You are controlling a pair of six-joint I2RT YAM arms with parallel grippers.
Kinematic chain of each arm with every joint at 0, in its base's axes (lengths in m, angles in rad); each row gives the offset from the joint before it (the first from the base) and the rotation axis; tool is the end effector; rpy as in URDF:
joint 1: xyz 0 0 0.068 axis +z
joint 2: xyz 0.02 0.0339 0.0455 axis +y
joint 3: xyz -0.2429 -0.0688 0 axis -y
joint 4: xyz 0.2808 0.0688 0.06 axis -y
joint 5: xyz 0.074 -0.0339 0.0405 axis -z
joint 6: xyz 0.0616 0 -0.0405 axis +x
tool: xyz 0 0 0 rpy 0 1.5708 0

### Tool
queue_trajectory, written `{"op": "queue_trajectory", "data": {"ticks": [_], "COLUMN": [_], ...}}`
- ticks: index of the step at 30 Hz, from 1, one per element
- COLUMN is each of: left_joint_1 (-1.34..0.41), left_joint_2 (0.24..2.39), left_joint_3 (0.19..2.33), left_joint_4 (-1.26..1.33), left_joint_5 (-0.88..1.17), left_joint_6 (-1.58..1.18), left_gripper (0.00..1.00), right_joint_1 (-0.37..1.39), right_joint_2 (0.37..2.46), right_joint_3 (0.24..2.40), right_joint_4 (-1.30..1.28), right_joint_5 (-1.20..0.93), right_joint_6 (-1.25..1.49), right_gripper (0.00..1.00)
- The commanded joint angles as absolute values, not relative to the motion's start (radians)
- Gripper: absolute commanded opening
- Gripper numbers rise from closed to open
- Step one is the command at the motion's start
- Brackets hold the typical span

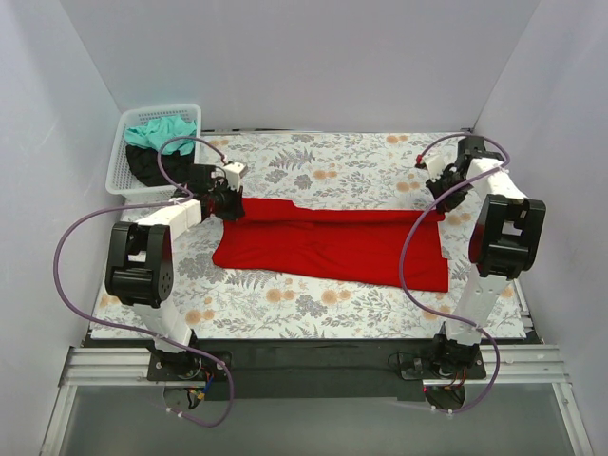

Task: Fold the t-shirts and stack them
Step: Fold the tshirt

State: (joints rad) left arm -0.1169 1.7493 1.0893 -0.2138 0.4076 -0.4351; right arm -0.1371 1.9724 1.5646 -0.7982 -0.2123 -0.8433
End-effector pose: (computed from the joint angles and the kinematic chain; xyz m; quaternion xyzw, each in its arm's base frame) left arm 0.3999 -0.0716 0.1277 -0.0776 0.9198 -0.2742 0.2699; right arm 0.4420 -0.0479 0.1554 -0.3562 0.9109 0.0070 0.2082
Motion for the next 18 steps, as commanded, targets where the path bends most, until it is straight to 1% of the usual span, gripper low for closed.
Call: {"op": "queue_trajectory", "data": {"ticks": [1,8,12,13,14,15,17,18], "left_joint_1": [-0.11,-0.11,-0.11,-0.11,-0.11,-0.11,-0.11,-0.11], "left_joint_2": [1.698,1.732,1.741,1.744,1.744,1.74,1.73,1.715], "left_joint_3": [1.039,1.002,1.005,1.011,1.023,1.028,1.041,1.048], "left_joint_4": [-0.213,-0.204,-0.215,-0.224,-0.235,-0.253,-0.276,-0.3], "left_joint_5": [0.408,0.385,0.377,0.376,0.376,0.377,0.39,0.397], "left_joint_6": [-0.408,-0.377,-0.365,-0.364,-0.361,-0.357,-0.345,-0.342], "left_gripper": [0.0,0.0,0.0,0.0,0.04,0.07,0.11,0.14], "right_joint_1": [-0.133,-0.132,-0.129,-0.129,-0.127,-0.127,-0.127,-0.127], "right_joint_2": [1.957,1.939,1.933,1.931,1.928,1.916,1.901,1.884], "right_joint_3": [1.514,1.404,1.384,1.384,1.379,1.378,1.374,1.374], "right_joint_4": [-0.778,-0.724,-0.716,-0.718,-0.719,-0.719,-0.719,-0.722], "right_joint_5": [-0.216,-0.169,-0.16,-0.156,-0.156,-0.156,-0.155,-0.153], "right_joint_6": [-0.871,-0.905,-0.907,-0.907,-0.908,-0.914,-0.917,-0.923], "right_gripper": [0.01,0.01,0.01,0.03,0.07,0.19,0.29,0.33]}}
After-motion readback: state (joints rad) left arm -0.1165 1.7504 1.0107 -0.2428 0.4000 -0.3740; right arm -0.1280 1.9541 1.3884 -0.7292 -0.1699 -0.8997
